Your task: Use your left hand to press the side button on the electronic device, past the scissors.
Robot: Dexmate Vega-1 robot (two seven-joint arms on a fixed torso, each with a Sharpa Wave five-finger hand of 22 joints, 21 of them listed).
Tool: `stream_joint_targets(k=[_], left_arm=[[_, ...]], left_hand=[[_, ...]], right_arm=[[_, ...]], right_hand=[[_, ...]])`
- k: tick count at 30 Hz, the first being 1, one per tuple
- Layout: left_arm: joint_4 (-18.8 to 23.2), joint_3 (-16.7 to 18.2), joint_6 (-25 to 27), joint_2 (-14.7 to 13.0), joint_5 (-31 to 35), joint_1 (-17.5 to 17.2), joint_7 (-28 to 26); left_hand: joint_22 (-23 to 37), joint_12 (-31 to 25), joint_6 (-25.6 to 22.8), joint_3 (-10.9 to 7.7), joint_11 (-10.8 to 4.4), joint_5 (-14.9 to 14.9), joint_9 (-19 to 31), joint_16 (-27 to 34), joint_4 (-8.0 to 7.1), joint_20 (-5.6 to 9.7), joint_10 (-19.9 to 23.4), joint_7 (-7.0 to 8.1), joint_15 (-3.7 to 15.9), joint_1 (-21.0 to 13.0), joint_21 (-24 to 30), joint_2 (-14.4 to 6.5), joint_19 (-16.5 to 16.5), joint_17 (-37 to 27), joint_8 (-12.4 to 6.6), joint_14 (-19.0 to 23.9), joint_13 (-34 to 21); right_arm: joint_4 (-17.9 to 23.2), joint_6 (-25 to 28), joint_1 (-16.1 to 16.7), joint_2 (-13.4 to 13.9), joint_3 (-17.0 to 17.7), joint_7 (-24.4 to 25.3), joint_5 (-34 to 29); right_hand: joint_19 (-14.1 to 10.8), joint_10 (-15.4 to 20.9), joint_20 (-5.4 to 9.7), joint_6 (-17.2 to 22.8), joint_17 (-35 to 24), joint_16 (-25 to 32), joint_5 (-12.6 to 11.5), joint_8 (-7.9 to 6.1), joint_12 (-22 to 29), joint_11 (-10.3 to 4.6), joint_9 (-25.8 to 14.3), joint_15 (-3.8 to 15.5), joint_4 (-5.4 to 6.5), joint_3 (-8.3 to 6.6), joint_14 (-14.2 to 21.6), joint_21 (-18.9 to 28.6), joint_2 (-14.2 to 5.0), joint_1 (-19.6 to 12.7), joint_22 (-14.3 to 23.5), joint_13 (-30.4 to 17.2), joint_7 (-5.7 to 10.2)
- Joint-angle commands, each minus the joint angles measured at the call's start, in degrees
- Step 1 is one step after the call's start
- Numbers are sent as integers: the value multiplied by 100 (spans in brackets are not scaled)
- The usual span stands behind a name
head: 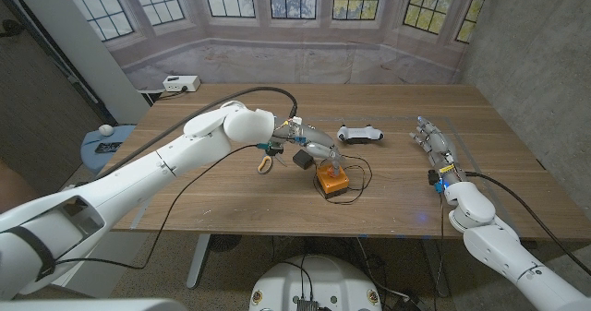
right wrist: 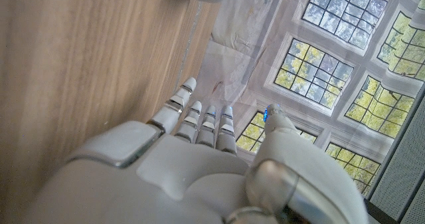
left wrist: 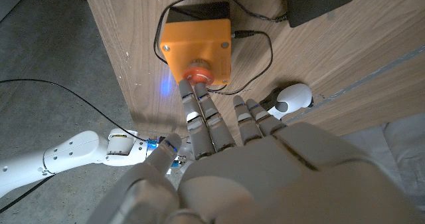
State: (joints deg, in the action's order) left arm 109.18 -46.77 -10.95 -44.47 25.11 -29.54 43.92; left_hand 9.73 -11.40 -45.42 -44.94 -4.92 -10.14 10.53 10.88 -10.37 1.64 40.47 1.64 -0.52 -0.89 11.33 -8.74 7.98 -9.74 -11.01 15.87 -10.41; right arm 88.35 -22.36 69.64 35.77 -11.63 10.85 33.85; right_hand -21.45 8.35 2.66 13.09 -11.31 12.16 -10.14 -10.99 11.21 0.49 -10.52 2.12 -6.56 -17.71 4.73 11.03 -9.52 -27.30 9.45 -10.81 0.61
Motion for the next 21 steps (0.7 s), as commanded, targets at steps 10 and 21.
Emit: stream_joint_targets(k=[10, 21], left_arm=[[-93, -109, 106, 1, 52, -56, 149], [28, 22, 64, -24, 96, -9, -8]], left_hand=[[25, -23, 96, 44, 24, 22, 18, -5, -41, 6, -25, -93, -29, 77, -14, -32, -1, -30, 26, 16, -52], [26, -18, 87, 66, 17, 22, 19, 4, -43, 13, -14, -75, -17, 81, -11, -45, 4, -32, 18, 31, -53]], right_arm=[[90, 24, 132, 6, 54, 60, 16], [155, 2, 179, 38, 103, 63, 3]], right_hand=[[-9, -1, 177, -3, -14, -19, -26, 2, 1, 11, -18, 77, -34, -9, -25, -13, 13, 36, 21, -27, -7], [-7, 8, 176, 2, -14, -16, -27, -1, 5, 9, -18, 79, -36, -11, -19, -13, 12, 39, 21, -27, -7]])
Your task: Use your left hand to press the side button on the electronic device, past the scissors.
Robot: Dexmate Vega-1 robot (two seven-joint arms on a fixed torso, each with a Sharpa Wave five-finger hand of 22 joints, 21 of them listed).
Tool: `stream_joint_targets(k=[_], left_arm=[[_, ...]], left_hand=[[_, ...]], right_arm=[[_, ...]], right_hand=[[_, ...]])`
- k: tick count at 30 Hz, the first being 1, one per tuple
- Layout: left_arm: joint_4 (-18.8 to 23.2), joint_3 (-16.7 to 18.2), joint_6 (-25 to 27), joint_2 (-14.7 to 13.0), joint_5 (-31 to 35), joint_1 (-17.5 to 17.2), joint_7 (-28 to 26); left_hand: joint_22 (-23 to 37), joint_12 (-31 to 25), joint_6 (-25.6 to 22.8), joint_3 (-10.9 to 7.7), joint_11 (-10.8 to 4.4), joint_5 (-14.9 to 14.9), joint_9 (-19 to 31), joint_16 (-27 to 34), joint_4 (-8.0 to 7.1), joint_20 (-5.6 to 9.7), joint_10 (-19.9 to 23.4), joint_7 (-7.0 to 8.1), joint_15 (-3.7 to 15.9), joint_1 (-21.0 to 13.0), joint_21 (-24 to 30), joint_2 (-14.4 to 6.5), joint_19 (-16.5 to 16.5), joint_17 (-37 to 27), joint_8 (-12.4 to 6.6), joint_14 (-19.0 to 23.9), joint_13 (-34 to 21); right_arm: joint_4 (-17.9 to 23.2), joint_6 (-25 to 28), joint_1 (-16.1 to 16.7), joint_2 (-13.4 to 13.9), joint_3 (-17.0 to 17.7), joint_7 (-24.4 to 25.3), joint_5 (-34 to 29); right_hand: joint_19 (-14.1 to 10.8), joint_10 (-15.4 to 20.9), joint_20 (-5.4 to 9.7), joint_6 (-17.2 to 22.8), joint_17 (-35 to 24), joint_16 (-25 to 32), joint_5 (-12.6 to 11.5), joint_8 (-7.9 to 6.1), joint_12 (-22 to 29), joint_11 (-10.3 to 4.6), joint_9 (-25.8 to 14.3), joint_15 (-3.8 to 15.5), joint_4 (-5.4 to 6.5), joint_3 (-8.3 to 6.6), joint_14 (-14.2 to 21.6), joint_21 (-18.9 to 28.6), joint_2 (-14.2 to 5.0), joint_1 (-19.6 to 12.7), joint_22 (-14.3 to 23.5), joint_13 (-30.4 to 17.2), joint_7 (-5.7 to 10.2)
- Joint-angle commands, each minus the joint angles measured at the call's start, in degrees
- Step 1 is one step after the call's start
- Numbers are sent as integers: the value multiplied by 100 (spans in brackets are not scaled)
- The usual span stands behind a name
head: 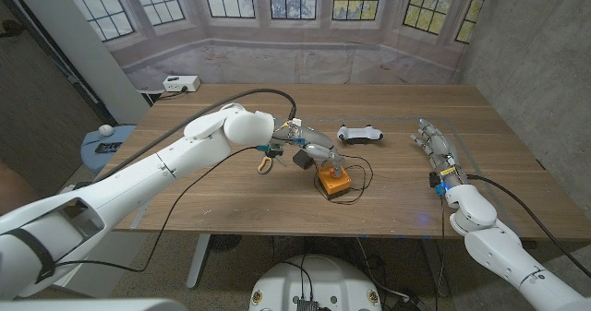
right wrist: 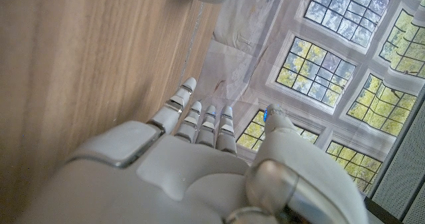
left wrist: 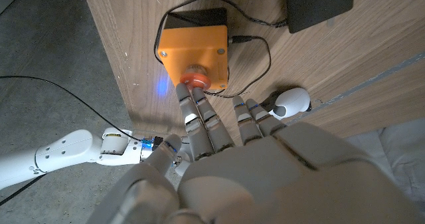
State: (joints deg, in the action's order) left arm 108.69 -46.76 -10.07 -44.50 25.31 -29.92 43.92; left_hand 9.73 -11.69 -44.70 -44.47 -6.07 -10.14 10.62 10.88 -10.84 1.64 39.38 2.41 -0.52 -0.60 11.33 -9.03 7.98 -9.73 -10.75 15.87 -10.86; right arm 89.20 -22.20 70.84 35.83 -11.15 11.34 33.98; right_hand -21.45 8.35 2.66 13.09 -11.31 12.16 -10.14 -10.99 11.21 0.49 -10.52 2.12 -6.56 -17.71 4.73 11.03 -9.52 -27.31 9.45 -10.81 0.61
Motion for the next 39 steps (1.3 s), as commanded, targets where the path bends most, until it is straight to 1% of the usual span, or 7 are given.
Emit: stream_joint_targets(k=[1, 5, 20, 25, 27, 28, 39], left_arm=[[90, 36, -25, -24, 84, 41, -18], [134, 102, -37, -39, 73, 60, -70], [322, 337, -31, -158, 33, 39, -243], [373, 404, -31, -190, 10, 19, -302], [384, 425, -43, -201, 6, 10, -333], [385, 435, -45, -203, -4, 6, -344], [419, 547, -82, -255, -49, -38, -484]], left_hand=[[26, 9, 15, 20, 127, 22, 10, 4, 4, 13, 101, -153, -16, 52, -11, -17, 5, -33, -9, 30, -8], [25, 8, 14, 26, 148, 21, 10, 5, 8, 14, 114, -156, -11, 49, -9, -23, 9, -31, -10, 34, -8], [24, 14, -9, 42, 139, 17, 10, 7, 19, 23, 131, -151, -8, 40, -3, -31, 29, -27, -20, 48, -9], [24, 16, -2, 46, 112, 15, 10, 6, 23, 28, 135, -137, 2, 36, -1, -34, 37, -25, -17, 50, -10], [24, 24, -2, 47, 138, 15, 10, 6, 24, 27, 120, -142, 2, 35, -1, -35, 38, -24, -17, 52, -10], [23, 24, -14, 48, 111, 14, 10, 5, 26, 26, 123, -131, 1, 33, -1, -37, 39, -24, -22, 52, -10], [22, 32, -4, 51, 132, 11, 10, 2, 35, 25, 118, -142, 10, 23, -1, -41, 49, -20, -18, 56, -11]], right_arm=[[78, -17, 62, 35, 60, 15, -14], [108, -9, 44, 46, 65, 18, -38], [182, 112, -148, 66, -3, -3, -122], [207, 136, -169, 70, -14, 13, -148], [230, 156, -168, 81, -14, 30, -164], [238, 162, -168, 82, -13, 35, -164], [329, 229, -155, 119, -4, 89, -214]], right_hand=[[-10, 11, 178, 4, -14, -16, -27, -1, 6, 6, -18, 78, -36, -12, -18, -12, 12, 39, 21, -27, -9], [-8, 12, 177, 3, -14, -16, -27, -1, 7, -1, -18, 79, -38, -13, -17, -13, 11, 39, 21, -27, -8], [-10, 12, 175, 1, -15, -15, -26, 1, 6, 3, -18, 86, -41, -17, -17, -12, 10, 43, 21, -27, -13], [-9, 13, 175, 1, -15, -16, -26, 0, 7, 7, -18, 87, -41, -17, -19, -13, 11, 45, 21, -27, -13], [-6, 13, 175, 2, -15, -16, -26, 0, 7, 3, -18, 86, -42, -17, -18, -14, 11, 45, 21, -27, -13], [-7, 13, 175, 3, -15, -16, -26, 0, 7, 1, -18, 87, -42, -18, -20, -13, 11, 46, 21, -27, -12], [-8, 22, 171, 8, -14, -15, -27, -2, 9, 0, -18, 80, -45, -21, -17, -13, 11, 47, 21, -27, -15]])
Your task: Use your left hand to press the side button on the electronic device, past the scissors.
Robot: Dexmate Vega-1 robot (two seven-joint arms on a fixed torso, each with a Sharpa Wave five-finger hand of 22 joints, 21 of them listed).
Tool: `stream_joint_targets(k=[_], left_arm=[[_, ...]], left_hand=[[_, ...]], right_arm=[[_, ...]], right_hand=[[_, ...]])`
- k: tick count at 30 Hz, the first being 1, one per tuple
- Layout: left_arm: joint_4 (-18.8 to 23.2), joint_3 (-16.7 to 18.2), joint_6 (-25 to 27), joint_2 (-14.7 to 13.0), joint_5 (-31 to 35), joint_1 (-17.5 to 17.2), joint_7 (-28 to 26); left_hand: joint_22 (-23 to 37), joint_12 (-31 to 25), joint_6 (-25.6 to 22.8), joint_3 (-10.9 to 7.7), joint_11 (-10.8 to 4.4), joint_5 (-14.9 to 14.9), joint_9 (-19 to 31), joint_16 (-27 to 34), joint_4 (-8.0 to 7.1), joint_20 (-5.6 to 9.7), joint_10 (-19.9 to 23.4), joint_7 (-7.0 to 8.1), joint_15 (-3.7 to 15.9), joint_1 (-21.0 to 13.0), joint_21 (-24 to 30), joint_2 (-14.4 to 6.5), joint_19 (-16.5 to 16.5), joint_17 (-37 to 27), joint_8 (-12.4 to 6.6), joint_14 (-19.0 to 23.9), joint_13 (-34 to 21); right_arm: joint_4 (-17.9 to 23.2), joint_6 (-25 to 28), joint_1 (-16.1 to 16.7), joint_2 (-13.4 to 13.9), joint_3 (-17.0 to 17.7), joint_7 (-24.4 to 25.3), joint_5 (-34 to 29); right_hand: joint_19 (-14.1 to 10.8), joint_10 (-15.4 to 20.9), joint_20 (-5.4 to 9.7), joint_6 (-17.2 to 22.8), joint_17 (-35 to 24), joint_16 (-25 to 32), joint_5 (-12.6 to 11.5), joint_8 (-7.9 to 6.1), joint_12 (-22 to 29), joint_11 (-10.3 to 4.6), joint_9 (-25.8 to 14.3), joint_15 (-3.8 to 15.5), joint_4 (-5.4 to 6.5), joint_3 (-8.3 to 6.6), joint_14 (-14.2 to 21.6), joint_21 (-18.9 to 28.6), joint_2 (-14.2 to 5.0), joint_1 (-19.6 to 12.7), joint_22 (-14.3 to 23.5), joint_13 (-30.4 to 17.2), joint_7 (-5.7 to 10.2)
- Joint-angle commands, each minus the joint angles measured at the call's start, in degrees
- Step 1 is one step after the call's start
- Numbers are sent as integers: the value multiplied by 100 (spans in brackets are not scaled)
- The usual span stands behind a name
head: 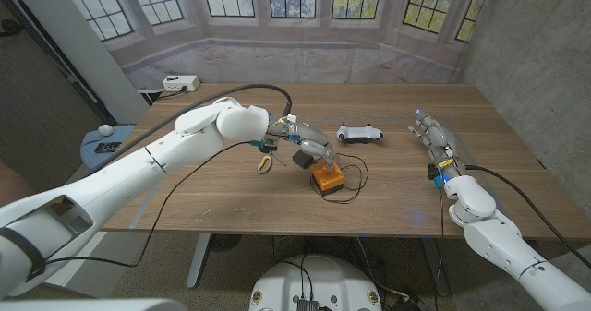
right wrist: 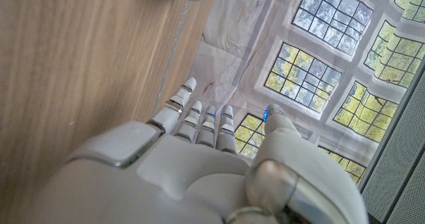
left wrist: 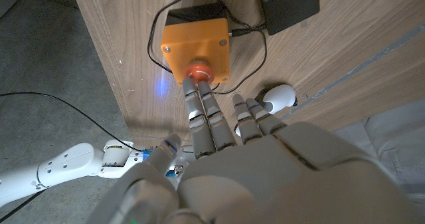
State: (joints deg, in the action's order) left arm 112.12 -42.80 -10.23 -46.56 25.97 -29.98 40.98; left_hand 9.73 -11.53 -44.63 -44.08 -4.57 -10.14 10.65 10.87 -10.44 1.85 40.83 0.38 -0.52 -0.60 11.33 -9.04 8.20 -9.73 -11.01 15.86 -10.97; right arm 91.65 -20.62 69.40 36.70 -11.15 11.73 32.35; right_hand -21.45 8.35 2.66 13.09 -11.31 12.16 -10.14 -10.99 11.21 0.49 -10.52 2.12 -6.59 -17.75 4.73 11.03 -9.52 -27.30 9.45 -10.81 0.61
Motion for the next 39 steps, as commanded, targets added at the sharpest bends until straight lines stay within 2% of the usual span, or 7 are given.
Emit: stream_joint_targets(k=[1, 24, 39], left_arm=[[77, 158, -69, -52, -111, -34, -204], [131, 412, -1, -205, -256, -211, -491], [151, 749, 192, -390, -415, -523, -1059]], left_hand=[[22, 17, -10, 12, -27, 11, 7, 2, -5, 8, -29, 64, 10, 22, 0, -41, 30, -20, 9, 56, 0], [20, 57, 114, 0, -26, 1, 7, -11, 26, 8, -131, 57, 14, -11, -2, -40, 48, -8, 49, 66, -1], [18, 96, 300, -26, -20, -7, 8, -32, 58, -1, -309, 27, -32, -43, -11, -32, 40, 1, 83, 47, -3]], right_arm=[[90, 80, -14, 36, -6, 51, -56], [215, 201, -45, 36, -65, 131, -149], [190, 361, -274, 22, -194, 111, -222]], right_hand=[[-8, 22, 174, 9, -14, -16, -26, -3, 9, 4, -18, 81, -42, -17, -18, -13, 10, 47, 21, -27, -14], [-7, 24, 173, 10, -14, -15, -27, -3, 9, -8, -18, 77, -46, -24, -16, -13, 7, 50, 21, -27, -11], [-9, 29, 177, 19, -13, -15, -28, -5, 9, 0, -18, 89, -53, -34, -13, -13, 4, 45, 21, -27, -7]])
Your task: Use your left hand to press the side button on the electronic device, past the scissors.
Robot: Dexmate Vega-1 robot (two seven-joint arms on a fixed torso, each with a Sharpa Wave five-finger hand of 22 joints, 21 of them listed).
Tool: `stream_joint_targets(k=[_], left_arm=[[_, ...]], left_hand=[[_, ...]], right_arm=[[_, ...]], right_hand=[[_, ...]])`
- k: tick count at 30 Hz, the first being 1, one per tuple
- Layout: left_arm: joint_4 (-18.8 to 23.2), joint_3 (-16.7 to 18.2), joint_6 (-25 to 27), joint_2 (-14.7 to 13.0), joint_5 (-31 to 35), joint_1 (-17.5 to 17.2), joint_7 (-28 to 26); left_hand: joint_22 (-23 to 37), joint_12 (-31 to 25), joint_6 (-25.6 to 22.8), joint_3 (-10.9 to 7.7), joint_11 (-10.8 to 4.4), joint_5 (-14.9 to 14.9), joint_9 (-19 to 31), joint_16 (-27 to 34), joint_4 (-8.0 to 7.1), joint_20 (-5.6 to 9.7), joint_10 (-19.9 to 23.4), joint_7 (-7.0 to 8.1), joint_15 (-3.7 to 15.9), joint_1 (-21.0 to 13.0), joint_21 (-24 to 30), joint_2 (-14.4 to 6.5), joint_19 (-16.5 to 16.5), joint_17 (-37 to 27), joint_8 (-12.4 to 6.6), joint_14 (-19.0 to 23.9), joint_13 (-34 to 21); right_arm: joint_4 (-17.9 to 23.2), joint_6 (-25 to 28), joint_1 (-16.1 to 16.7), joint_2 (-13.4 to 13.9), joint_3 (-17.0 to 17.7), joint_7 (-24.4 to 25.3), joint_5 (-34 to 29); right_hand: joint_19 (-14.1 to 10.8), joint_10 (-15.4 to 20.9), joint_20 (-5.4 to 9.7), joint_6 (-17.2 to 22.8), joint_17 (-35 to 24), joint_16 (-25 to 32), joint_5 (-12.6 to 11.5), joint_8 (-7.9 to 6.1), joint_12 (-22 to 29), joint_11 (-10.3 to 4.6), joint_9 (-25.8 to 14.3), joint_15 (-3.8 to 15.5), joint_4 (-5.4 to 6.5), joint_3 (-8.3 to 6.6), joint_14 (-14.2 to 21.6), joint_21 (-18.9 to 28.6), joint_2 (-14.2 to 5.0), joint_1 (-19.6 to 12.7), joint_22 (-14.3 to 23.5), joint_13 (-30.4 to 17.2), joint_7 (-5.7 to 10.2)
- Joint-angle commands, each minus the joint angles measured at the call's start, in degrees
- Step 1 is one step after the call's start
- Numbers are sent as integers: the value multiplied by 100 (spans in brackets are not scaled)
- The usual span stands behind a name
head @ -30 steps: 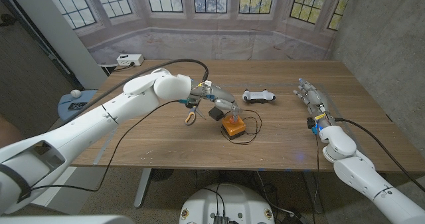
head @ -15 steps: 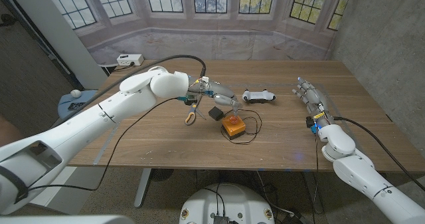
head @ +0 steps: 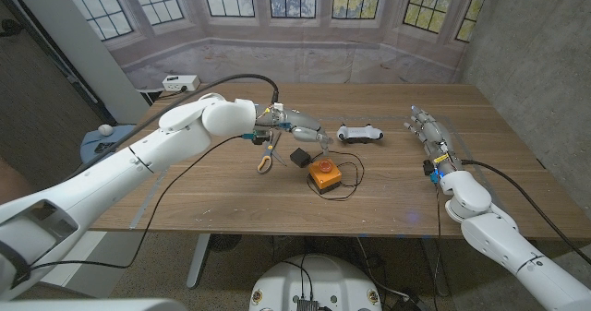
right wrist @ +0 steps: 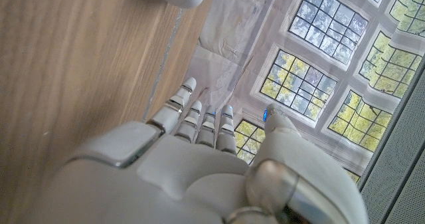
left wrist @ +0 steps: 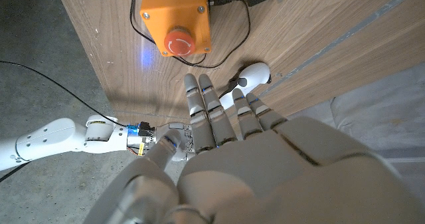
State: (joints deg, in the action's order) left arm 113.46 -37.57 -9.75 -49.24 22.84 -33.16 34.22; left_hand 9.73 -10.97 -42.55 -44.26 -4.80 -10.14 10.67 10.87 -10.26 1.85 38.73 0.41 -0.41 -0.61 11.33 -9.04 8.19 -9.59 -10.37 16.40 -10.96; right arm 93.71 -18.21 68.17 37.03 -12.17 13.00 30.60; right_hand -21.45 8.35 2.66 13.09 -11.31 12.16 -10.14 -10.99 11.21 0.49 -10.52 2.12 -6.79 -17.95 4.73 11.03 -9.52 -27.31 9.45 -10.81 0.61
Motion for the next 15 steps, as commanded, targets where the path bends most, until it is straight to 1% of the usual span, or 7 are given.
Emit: stream_joint_targets(k=[1, 4, 10, 15], left_arm=[[23, 247, 176, -130, -109, -225, -418], [29, 319, 273, -151, -163, -300, -541], [25, 471, 432, -192, -302, -463, -844], [-3, 553, 553, -205, -437, -551, -1037]], left_hand=[[18, 46, 115, -10, 18, -8, 6, -32, 41, 0, -125, 21, -41, -45, -11, -32, 42, -12, 22, -6, -5], [19, 60, 255, -15, 50, -5, 8, -36, 36, -57, -238, 37, -72, -46, -22, -31, 13, -16, 44, -7, -6], [20, 71, 416, -15, 80, 2, 10, -42, 24, -82, -399, 4, -85, -40, -27, -29, -8, -22, 54, -17, -8], [21, 71, 544, -10, 70, 8, 11, -45, 13, -100, -513, 3, -113, -32, -30, -27, -23, -28, 60, -25, -10]], right_arm=[[-20, 127, -166, -11, -100, -21, -47], [-38, 184, -231, -4, -126, -45, -38], [-82, 299, -368, 19, -188, -106, -28], [-148, 378, -487, 26, -244, -160, -15]], right_hand=[[-11, 28, 174, 19, -13, -14, -28, -4, 9, -16, -18, 84, -33, -14, -12, -12, 4, 45, 21, -27, -7], [-16, 33, 170, 19, -13, -14, -29, -4, 11, -5, -18, 81, -35, -16, -12, -10, 3, 44, 21, -27, -16], [-12, 29, 175, 17, -13, -15, -30, -3, 8, -7, -18, 91, -37, -20, -14, -12, 1, 41, 21, -27, -9], [-13, 27, 174, 18, -13, -14, -30, -3, 8, -13, -18, 85, -38, -22, -12, -12, 1, 41, 21, -27, -14]])
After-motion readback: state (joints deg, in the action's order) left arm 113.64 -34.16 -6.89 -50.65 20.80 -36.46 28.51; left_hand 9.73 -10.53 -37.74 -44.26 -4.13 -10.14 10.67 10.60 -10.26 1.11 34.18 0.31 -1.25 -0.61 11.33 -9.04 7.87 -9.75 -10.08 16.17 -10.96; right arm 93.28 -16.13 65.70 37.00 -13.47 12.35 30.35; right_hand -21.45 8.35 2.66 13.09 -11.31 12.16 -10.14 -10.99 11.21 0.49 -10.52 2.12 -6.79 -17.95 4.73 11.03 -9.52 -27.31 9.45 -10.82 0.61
